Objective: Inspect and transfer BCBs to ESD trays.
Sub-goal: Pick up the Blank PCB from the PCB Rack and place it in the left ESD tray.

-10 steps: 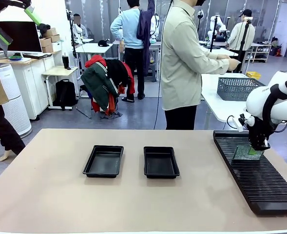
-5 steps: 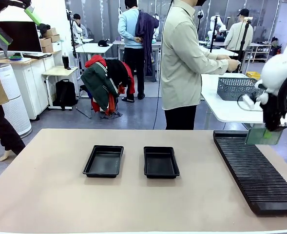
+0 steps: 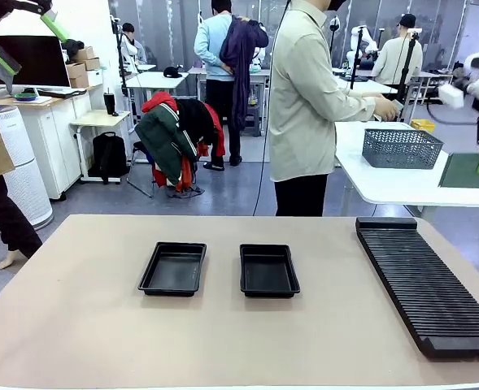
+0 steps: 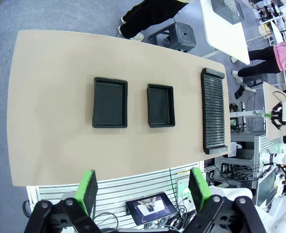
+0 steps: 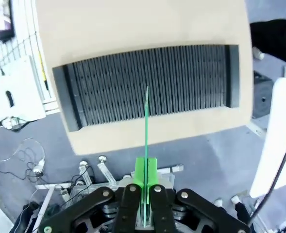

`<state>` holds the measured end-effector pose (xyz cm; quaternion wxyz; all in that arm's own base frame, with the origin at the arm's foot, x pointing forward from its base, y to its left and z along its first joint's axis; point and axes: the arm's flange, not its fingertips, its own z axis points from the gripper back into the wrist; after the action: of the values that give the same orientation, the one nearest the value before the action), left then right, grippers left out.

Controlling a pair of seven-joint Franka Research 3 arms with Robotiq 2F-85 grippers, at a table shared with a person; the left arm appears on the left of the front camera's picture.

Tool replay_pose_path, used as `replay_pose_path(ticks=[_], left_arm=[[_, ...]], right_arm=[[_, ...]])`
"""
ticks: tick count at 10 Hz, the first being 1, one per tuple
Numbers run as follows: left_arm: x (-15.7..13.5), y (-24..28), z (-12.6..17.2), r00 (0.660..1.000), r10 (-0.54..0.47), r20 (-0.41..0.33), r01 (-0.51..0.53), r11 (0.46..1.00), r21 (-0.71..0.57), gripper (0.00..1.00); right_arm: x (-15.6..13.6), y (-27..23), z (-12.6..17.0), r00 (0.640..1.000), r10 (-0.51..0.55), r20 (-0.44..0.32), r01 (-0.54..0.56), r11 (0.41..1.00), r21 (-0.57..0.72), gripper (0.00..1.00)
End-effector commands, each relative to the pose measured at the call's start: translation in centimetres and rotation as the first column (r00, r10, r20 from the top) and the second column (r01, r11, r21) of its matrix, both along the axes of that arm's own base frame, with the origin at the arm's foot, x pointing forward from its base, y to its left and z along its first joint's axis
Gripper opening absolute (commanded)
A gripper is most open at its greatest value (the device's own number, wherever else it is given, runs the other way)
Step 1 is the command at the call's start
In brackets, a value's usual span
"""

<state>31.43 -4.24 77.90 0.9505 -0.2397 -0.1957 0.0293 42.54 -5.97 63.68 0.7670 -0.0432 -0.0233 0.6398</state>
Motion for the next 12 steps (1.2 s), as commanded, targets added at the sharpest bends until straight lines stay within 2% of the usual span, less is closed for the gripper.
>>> replay_pose_path(ticks=[1, 4, 12], left_arm=[[0.0, 0.0, -0.1, 1.0, 0.001, 0.0, -0.001, 1.0, -0.004, 1.0], [0.0, 0.0, -0.1, 1.0, 0.001, 0.0, -0.001, 1.0, -0.004, 1.0], [0.0, 0.0, -0.1, 1.0, 0.001, 0.0, -0.001, 1.0, -0.004, 1.0]], right_arm=[[-0.1, 0.0, 2.5, 1.0, -0.018, -0.01, 0.018, 0.999, -0.027, 0.03], [-0.5, 0.1, 5.6, 1.0, -0.021, 0.005, 0.021, 0.999, -0.029, 0.03], [-1.1, 0.0, 5.3, 1.0, 0.001, 0.024, -0.001, 1.0, -0.005, 0.03]])
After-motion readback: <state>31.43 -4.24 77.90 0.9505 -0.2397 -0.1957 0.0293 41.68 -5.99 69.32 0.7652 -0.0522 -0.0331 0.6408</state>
